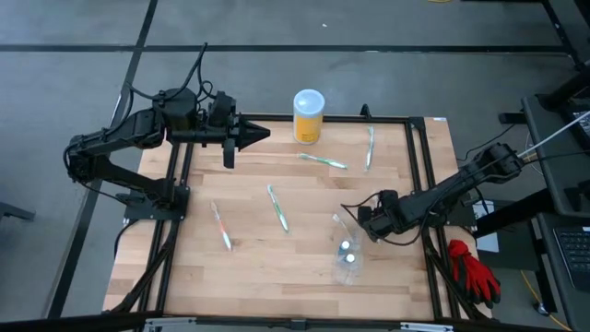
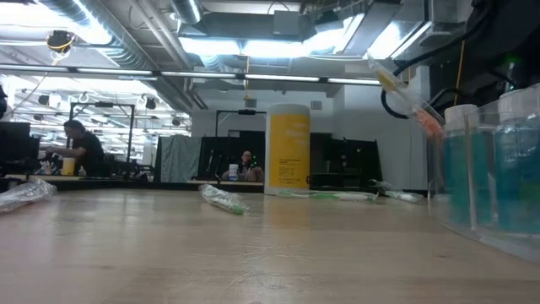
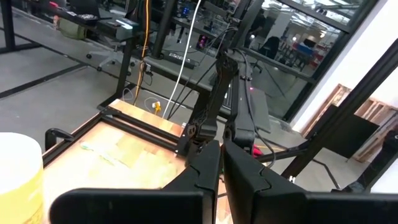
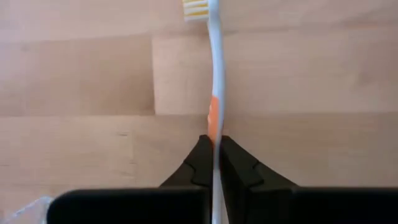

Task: Pick & Place toothbrushing station
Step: Put the right orange toothbrush into the transparent organizer

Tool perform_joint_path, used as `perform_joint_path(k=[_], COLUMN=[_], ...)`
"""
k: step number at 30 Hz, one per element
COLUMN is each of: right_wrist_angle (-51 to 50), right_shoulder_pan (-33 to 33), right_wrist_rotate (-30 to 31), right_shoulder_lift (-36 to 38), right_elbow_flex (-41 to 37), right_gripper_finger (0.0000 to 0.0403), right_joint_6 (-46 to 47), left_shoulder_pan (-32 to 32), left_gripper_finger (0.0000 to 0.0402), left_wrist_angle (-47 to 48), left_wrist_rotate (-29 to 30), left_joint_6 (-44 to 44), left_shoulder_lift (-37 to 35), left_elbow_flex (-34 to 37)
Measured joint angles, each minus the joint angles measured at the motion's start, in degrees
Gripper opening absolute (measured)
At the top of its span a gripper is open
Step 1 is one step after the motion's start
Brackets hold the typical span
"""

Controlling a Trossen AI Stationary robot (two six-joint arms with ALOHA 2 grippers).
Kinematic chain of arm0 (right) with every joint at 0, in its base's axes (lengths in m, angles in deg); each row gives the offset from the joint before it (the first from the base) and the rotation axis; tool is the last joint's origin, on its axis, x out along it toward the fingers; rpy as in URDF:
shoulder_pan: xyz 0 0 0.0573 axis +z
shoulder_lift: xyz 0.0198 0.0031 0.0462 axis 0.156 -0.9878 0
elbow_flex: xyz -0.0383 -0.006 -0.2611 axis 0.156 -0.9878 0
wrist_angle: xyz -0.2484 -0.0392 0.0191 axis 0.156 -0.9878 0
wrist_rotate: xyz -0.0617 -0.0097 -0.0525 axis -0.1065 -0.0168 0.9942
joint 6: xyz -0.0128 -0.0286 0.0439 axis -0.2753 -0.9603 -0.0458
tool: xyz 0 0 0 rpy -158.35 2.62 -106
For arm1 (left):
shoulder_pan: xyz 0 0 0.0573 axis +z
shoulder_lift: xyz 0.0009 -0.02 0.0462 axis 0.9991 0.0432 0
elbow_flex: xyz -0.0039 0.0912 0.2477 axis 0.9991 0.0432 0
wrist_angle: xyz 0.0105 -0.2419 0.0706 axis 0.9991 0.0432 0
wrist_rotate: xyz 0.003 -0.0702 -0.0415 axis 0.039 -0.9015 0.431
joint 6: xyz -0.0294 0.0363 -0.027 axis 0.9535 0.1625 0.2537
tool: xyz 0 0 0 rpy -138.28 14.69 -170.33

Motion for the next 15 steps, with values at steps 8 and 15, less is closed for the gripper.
perform_joint_path(k=[8, 15], right_wrist_angle=[-15.56, -26.54], right_shoulder_pan=[-0.01, 0.54], right_wrist_rotate=[9.46, 23.62], right_shoulder_lift=[2.24, 2.59], right_elbow_flex=[10.11, 21.43], right_gripper_finger=[0.0010, 0.0010], right_joint_6=[-0.03, -1.68], left_shoulder_pan=[0.00, 0.00], left_gripper_finger=[0.0015, 0.0015], left_wrist_angle=[-0.01, 0.01], left_wrist_rotate=[0.05, 1.29], left_joint_6=[0.12, -0.75], left_shoulder_lift=[0.00, 0.00], left_elbow_flex=[0.00, 0.00])
